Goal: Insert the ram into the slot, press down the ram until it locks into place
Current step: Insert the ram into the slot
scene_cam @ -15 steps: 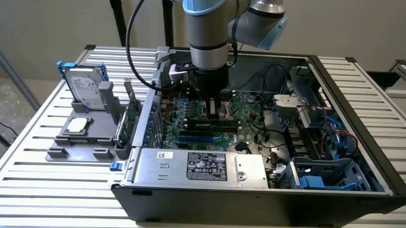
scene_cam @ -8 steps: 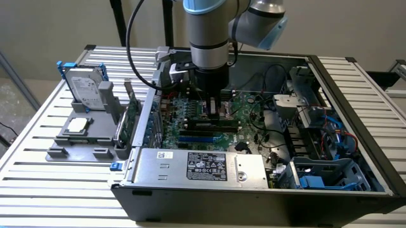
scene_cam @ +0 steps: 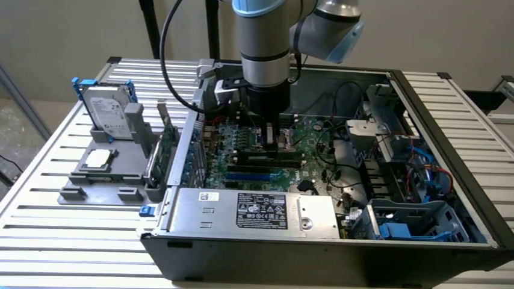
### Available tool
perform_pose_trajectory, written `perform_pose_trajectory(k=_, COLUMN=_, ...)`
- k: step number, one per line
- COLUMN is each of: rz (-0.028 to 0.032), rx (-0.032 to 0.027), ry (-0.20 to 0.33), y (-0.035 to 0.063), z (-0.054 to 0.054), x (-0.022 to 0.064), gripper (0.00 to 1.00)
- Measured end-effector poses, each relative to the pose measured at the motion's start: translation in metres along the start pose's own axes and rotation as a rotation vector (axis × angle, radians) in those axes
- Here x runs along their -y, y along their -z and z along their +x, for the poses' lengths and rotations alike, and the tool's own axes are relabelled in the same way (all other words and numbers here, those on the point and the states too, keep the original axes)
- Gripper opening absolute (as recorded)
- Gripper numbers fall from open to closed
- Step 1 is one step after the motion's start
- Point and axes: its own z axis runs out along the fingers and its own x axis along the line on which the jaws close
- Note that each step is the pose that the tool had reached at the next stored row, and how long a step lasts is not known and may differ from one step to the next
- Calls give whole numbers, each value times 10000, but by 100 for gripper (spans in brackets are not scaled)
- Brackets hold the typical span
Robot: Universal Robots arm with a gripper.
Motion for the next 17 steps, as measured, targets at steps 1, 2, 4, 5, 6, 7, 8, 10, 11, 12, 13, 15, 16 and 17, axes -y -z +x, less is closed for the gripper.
perform_pose_trajectory(k=1, rz=-14, rx=-7, ry=3, y=2, z=-3, x=1, gripper=13)
perform_pose_trajectory(k=2, rz=-29, rx=-15, ry=5, y=4, z=-6, x=1, gripper=13)
perform_pose_trajectory(k=4, rz=-54, rx=-31, ry=8, y=7, z=-11, x=1, gripper=13)
perform_pose_trajectory(k=5, rz=-65, rx=-37, ry=10, y=9, z=-14, x=1, gripper=13)
perform_pose_trajectory(k=6, rz=-72, rx=-43, ry=12, y=9, z=-17, x=3, gripper=13)
perform_pose_trajectory(k=7, rz=-76, rx=-46, ry=13, y=9, z=-19, x=3, gripper=13)
perform_pose_trajectory(k=8, rz=-78, rx=-49, ry=14, y=9, z=-19, x=4, gripper=13)
perform_pose_trajectory(k=10, rz=-79, rx=-50, ry=13, y=9, z=-20, x=4, gripper=13)
perform_pose_trajectory(k=11, rz=-79, rx=-51, ry=13, y=8, z=-21, x=4, gripper=13)
perform_pose_trajectory(k=12, rz=-80, rx=-52, ry=14, y=8, z=-21, x=4, gripper=13)
perform_pose_trajectory(k=13, rz=-80, rx=-52, ry=14, y=5, z=-21, x=4, gripper=13)
perform_pose_trajectory(k=15, rz=-78, rx=-49, ry=14, y=-2, z=-22, x=3, gripper=13)
perform_pose_trajectory(k=16, rz=-79, rx=-50, ry=16, y=-6, z=-22, x=3, gripper=13)
perform_pose_trajectory(k=17, rz=-80, rx=-51, ry=18, y=-9, z=-22, x=5, gripper=13)
